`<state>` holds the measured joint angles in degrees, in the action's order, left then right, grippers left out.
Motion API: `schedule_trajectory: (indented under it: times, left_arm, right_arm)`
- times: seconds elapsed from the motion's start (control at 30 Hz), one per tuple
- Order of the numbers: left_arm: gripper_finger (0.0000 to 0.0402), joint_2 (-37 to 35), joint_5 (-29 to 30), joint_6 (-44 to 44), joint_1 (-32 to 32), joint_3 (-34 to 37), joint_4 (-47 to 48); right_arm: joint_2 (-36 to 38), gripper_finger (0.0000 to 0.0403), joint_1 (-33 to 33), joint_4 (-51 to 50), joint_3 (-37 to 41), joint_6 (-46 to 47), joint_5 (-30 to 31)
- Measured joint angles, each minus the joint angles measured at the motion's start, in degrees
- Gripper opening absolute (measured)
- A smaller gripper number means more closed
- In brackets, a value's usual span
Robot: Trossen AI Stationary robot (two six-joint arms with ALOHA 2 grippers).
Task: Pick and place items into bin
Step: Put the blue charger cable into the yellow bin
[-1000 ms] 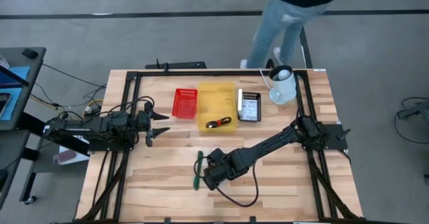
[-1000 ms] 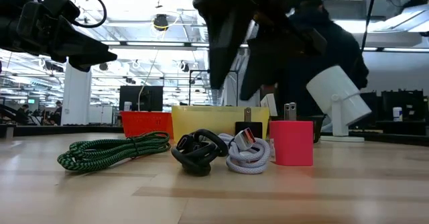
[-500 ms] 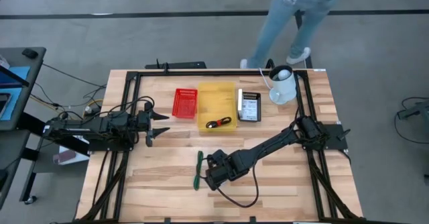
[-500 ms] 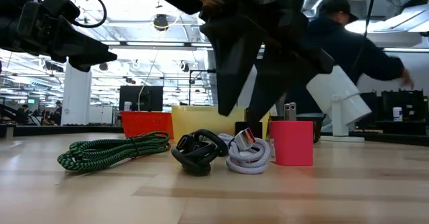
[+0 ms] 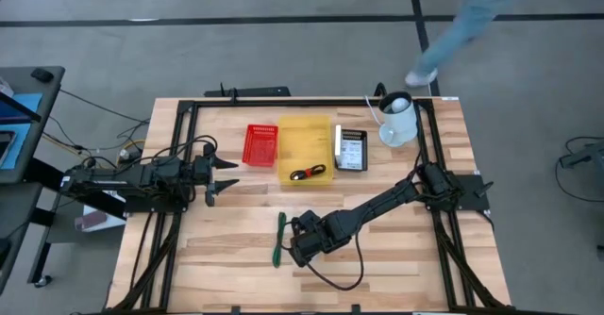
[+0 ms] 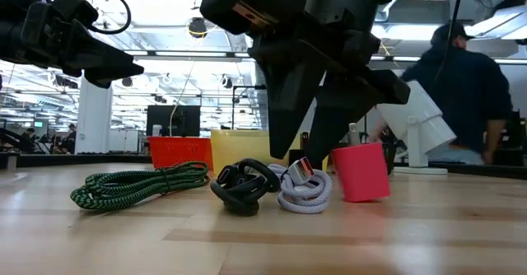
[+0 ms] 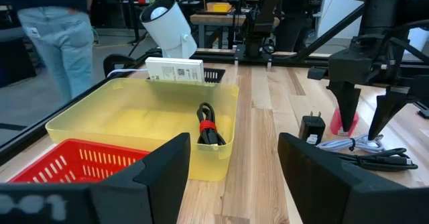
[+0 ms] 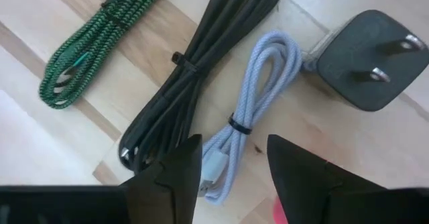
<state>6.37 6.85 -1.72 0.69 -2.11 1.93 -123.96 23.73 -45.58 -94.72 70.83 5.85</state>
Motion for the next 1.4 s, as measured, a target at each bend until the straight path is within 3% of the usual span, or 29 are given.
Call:
schedule_trajectory:
  times: [0.6, 1.0, 1.17, 1.4]
  left_arm:
    - [0.022, 0.0, 0.0, 0.0, 0.0, 0.0, 0.0]
    - [0.022, 0.0, 0.0, 0.0, 0.0, 0.0, 0.0]
    - [0.022, 0.0, 0.0, 0.0, 0.0, 0.0, 0.0]
    - [0.022, 0.0, 0.0, 0.0, 0.0, 0.0, 0.0]
  right_arm:
    - [0.0, 0.0162, -1.4, -0.6, 0.1, -1.8, -0.6]
    - [0.0, 0.016, -1.4, 4.1, 5.4, 0.1, -2.7]
    - [0.0, 0.0139, -1.4, 4.1, 5.5, 0.7, -2.8]
    - [0.0, 0.0077, -1.4, 6.1, 5.6, 0.8, -3.5]
